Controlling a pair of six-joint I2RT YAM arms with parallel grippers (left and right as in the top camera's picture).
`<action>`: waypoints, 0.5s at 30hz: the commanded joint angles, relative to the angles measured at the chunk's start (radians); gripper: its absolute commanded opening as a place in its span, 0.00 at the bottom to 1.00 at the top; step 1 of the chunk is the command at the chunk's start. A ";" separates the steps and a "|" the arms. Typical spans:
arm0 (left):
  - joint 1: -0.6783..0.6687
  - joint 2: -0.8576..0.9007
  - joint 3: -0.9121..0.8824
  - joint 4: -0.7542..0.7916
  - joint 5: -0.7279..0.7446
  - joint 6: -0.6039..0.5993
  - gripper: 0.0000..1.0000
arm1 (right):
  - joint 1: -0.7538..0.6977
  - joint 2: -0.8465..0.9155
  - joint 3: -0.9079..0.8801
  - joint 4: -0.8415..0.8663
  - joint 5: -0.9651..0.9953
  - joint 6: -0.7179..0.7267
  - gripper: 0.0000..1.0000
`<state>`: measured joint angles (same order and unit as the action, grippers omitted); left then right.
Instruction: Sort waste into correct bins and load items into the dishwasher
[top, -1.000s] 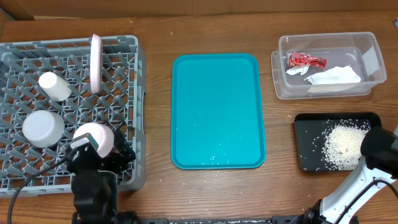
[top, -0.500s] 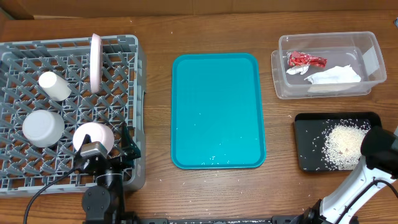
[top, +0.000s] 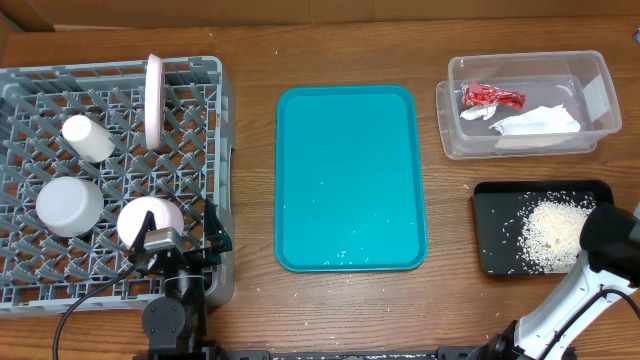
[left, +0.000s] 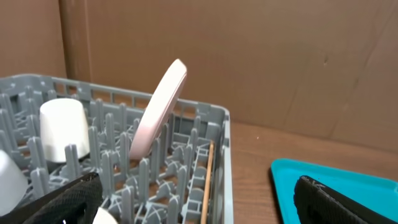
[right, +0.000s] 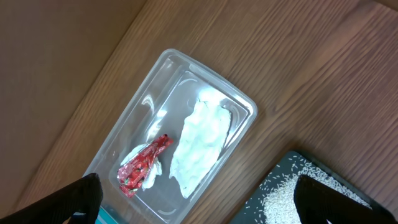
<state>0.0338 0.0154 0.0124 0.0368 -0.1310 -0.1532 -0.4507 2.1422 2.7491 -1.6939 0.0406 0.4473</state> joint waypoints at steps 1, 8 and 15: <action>-0.004 -0.012 -0.008 -0.064 0.003 -0.023 1.00 | -0.001 -0.019 0.019 0.005 0.003 -0.003 1.00; -0.001 -0.012 -0.008 -0.105 0.026 -0.128 1.00 | -0.001 -0.019 0.019 0.005 0.003 -0.003 1.00; -0.001 -0.012 -0.008 -0.110 0.054 0.146 1.00 | -0.001 -0.019 0.019 0.005 0.003 -0.003 1.00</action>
<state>0.0341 0.0147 0.0082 -0.0708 -0.0994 -0.1535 -0.4511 2.1422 2.7491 -1.6939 0.0406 0.4469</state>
